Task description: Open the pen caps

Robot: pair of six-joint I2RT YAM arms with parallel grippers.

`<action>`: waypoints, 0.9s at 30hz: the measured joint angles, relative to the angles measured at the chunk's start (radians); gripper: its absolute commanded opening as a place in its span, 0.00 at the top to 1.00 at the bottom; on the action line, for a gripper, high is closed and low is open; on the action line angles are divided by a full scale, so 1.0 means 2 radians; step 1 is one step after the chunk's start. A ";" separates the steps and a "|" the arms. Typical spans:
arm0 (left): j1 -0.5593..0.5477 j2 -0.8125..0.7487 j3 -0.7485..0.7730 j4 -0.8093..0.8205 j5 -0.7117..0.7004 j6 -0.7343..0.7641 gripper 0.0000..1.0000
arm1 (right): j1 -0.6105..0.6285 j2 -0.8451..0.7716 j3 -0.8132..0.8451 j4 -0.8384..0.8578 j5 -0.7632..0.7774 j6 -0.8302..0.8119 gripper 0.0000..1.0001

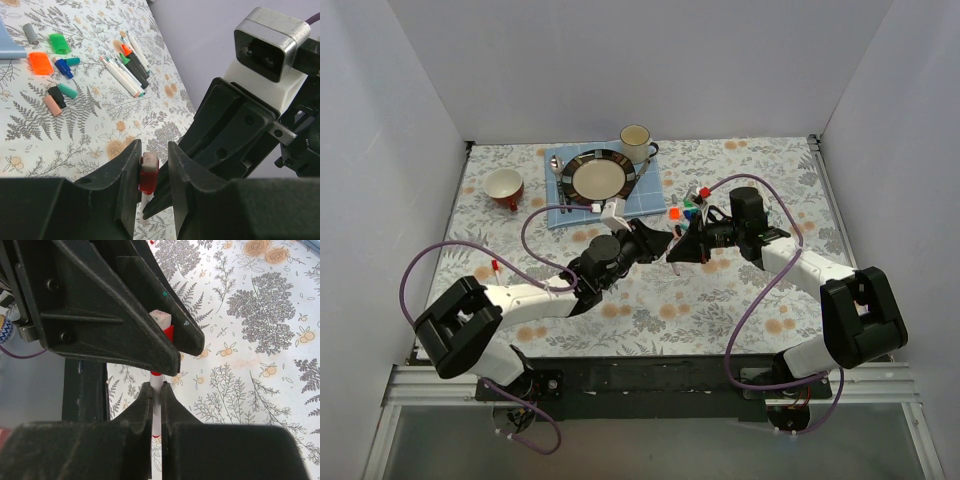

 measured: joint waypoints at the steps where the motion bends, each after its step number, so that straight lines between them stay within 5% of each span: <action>1: 0.001 0.003 0.003 -0.003 0.004 0.001 0.75 | 0.000 0.000 0.000 -0.002 0.000 -0.004 0.99; 22: 0.004 0.023 0.027 -0.030 0.027 0.015 0.80 | -0.012 -0.005 0.006 -0.032 0.006 -0.034 0.99; 27: 0.004 0.029 0.030 -0.034 0.032 0.017 0.99 | -0.017 -0.005 0.006 -0.033 0.006 -0.033 0.93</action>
